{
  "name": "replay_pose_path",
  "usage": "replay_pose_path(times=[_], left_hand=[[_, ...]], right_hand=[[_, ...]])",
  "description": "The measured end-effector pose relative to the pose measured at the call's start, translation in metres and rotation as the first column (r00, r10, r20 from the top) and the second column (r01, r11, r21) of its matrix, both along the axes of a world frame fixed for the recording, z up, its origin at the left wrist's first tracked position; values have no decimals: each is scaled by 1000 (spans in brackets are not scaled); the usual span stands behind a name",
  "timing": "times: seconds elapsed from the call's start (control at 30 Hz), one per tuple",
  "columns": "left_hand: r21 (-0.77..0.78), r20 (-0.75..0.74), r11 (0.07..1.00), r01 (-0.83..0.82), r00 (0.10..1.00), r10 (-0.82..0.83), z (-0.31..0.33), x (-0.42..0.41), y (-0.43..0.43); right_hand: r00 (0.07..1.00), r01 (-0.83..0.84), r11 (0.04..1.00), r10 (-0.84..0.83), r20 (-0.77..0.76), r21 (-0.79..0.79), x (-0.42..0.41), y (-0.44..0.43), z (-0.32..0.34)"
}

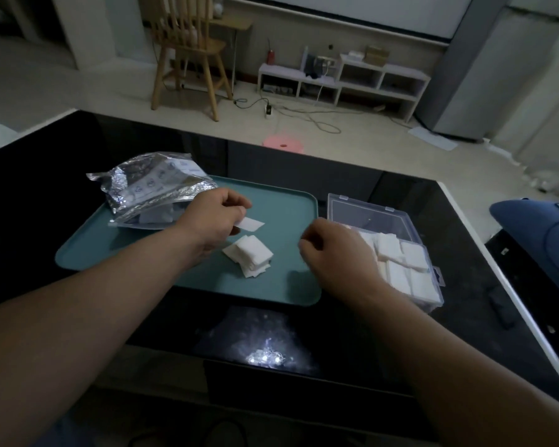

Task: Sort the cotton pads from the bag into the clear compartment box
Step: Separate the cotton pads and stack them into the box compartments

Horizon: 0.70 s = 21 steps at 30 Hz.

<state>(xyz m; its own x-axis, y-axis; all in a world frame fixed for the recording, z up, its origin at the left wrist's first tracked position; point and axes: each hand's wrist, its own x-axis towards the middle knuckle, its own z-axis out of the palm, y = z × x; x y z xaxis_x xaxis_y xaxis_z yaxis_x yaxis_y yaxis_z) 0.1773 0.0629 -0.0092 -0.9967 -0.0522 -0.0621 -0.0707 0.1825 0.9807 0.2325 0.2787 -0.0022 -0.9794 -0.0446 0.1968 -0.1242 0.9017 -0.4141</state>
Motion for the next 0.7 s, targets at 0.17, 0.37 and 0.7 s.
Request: replay_pose_path(times=[0.17, 0.37, 0.7], left_hand=[[-14, 40, 999, -33, 999, 34, -3, 2, -11], [-4, 43, 1000, -26, 999, 26, -4, -2, -19], [15, -58, 998, 60, 997, -59, 7, 0, -8]], right_hand=[[977, -178, 982, 168, 132, 67, -14, -54, -20], [983, -144, 978, 124, 135, 148, -25, -64, -28], [998, 8, 1000, -6, -56, 24, -27, -47, -9]])
